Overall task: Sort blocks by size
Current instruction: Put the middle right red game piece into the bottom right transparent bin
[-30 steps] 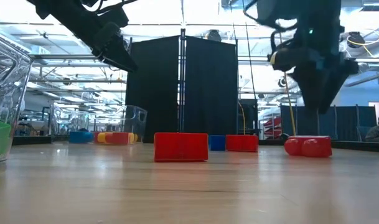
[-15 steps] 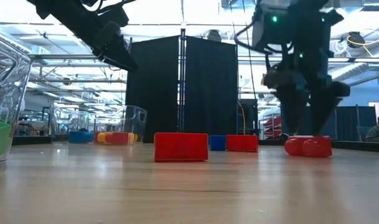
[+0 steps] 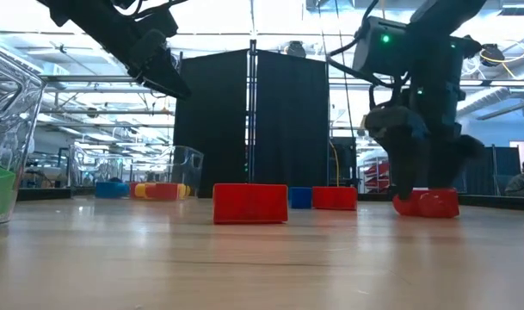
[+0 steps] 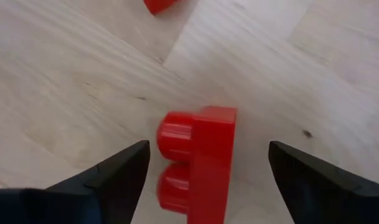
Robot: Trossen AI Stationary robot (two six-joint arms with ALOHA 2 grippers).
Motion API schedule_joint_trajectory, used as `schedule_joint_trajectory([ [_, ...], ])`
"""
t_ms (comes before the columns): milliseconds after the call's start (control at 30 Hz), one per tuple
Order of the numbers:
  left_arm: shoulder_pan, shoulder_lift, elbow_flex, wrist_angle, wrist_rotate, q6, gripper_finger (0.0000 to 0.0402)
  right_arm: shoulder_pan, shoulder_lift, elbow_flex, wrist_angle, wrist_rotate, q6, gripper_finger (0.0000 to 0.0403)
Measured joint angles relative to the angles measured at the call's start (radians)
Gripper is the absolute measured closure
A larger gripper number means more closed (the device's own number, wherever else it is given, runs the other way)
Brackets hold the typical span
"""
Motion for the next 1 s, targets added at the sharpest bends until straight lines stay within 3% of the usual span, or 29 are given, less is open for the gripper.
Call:
schedule_joint_trajectory([
  [367,0.000,0.000,0.000,-0.001,0.000,0.000,0.0151,0.002,0.091,-0.017,0.015,0.004,0.006,0.0162],
  [667,0.000,0.000,0.000,-0.001,0.000,0.007,0.0151,0.016,0.061,-0.021,-0.008,0.029,0.080,0.0237],
  [1000,0.000,0.000,0.000,-0.002,0.000,0.006,0.0151,0.076,0.042,-0.025,0.015,0.089,0.118,0.0241],
])
